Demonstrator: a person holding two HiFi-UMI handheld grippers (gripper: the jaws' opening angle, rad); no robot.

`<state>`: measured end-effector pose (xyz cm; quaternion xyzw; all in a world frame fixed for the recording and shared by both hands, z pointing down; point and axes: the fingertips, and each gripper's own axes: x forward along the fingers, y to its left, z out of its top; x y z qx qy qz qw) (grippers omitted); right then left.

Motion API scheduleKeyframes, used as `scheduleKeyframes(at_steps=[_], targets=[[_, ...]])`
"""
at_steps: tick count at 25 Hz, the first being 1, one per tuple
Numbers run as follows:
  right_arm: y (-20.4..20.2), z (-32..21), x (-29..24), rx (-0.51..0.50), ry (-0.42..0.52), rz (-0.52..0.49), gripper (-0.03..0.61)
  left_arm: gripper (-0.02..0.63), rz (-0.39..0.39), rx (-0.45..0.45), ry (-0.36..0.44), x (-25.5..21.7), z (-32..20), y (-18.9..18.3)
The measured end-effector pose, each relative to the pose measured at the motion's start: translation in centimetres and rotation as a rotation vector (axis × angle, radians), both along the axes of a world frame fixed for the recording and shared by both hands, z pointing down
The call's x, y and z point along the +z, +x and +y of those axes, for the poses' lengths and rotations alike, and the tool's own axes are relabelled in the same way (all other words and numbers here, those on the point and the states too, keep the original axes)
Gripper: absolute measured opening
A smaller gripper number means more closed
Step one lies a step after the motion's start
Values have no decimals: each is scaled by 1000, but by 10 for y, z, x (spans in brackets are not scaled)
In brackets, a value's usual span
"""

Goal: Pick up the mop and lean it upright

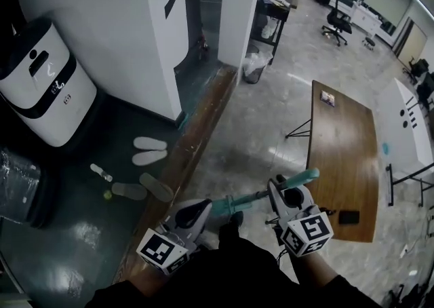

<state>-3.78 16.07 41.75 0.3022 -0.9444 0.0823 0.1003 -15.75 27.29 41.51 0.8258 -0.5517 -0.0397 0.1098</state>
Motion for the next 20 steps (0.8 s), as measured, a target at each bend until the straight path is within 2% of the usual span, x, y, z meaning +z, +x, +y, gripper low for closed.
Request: scheduleKeyframes(at_steps=[8,14,20], targets=[[-29,-89,12,-72,-34,-30,95,20,-65,-62,-58,-2,-95,-20],[-37,-146,20,-147,-40,-25,95,20,-92,-71,-26,-20,-173,-7],[-29,-204,24,-110,-49,-24,95,20,-108,-31,-44,-22,-230,2]])
